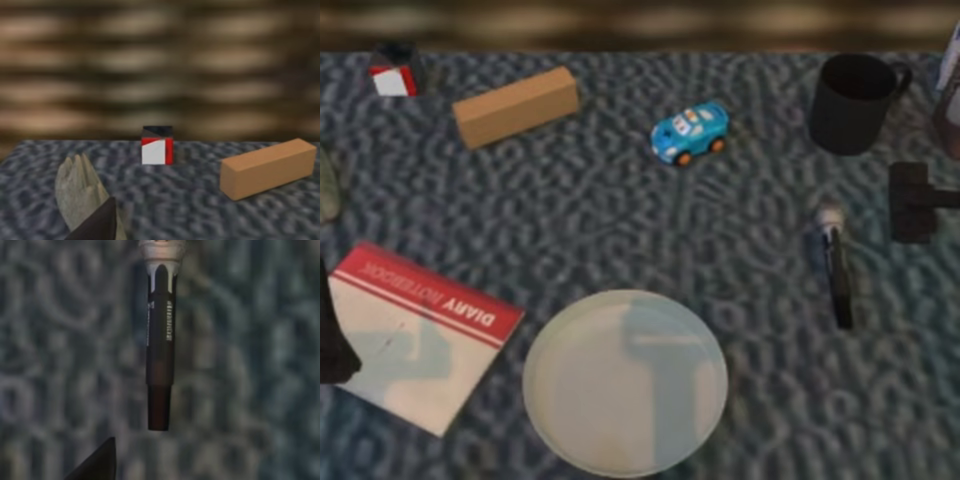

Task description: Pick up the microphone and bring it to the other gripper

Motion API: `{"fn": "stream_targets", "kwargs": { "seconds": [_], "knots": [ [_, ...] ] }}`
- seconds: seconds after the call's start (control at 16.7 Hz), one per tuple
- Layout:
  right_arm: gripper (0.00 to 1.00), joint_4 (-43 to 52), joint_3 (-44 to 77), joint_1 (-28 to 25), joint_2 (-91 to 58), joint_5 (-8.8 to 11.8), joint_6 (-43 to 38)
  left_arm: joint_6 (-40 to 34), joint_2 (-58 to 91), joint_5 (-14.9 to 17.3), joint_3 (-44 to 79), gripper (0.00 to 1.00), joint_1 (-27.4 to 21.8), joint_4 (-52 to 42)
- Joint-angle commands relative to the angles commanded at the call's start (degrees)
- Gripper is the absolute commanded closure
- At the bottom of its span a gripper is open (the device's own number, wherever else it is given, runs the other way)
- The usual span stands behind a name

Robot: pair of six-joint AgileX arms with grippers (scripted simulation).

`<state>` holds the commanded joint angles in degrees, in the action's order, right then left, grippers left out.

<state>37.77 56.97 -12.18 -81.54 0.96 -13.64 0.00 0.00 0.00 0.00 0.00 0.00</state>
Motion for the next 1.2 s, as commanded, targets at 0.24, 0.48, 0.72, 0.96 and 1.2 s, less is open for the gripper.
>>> {"fn": "stream_targets", "kwargs": {
  "seconds": [0.24, 0.48, 0.72, 0.96, 1.2],
  "knots": [
    [0.00, 8.5, 13.3, -2.9, -18.0, 0.3, -3.1, 0.0, 0.0, 0.0, 0.0, 0.00, 0.0, 0.0],
    [0.00, 13.7, 22.7, -4.7, -29.5, 0.5, -5.2, 0.0, 0.0, 0.0, 0.0, 0.00, 0.0, 0.0],
    [0.00, 15.1, 25.6, -5.3, -33.0, 0.5, -5.8, 0.0, 0.0, 0.0, 0.0, 0.00, 0.0, 0.0],
    [0.00, 15.0, 25.5, -5.0, -32.9, 0.5, -5.8, 0.0, 0.0, 0.0, 0.0, 0.00, 0.0, 0.0],
    [0.00, 10.9, 23.9, -5.3, -35.7, 0.5, -5.8, 0.0, 0.0, 0.0, 0.0, 0.00, 0.0, 0.0]
  ]
}}
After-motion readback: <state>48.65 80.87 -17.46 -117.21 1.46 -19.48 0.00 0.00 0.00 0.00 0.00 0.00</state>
